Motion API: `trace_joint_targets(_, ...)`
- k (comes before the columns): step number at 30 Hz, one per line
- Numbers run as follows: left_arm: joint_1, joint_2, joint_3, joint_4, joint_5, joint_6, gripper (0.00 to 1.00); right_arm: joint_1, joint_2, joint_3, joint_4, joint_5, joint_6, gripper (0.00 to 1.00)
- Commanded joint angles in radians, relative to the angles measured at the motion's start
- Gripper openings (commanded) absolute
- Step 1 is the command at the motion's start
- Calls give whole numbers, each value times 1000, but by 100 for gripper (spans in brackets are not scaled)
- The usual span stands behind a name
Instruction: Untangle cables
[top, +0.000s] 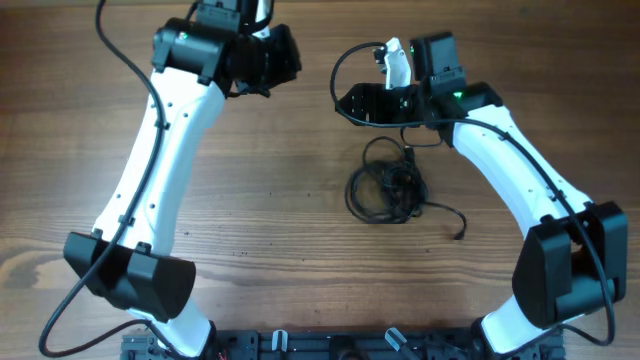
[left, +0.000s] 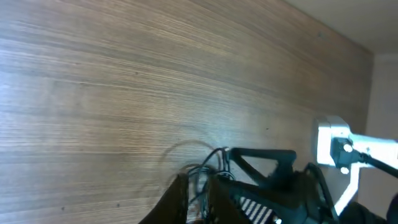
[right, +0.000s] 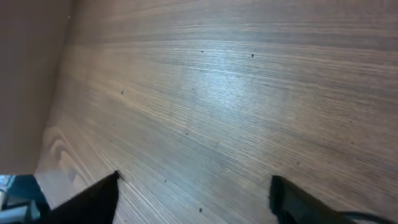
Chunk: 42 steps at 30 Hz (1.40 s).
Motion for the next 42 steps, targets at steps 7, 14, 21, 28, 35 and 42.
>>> trace_joint_targets(7, -212, 106, -10, 54, 23, 42, 16, -438, -231, 109, -180, -23, -42, 84)
trace_joint_targets(14, -341, 334, -10, 105, 53, -68, 33, -595, -228, 108, -267, -21, -17, 84)
trace_joint_targets(21, -413, 440, -10, 99, 46, 293, 38, -595, -222, 108, -274, -20, -19, 84)
trace_joint_targets(28, -458, 496, -16, 103, -101, 679, 47, -595, -222, 108, -285, -20, -19, 86)
trace_joint_targets(35, -456, 572, -24, 138, -192, 734, 52, -595, -222, 108, -285, -20, -19, 87)
trace_joint_targets(42, -445, 605, -22, 183, -240, 699, 4, -595, -222, 108, -289, -21, -18, 87)
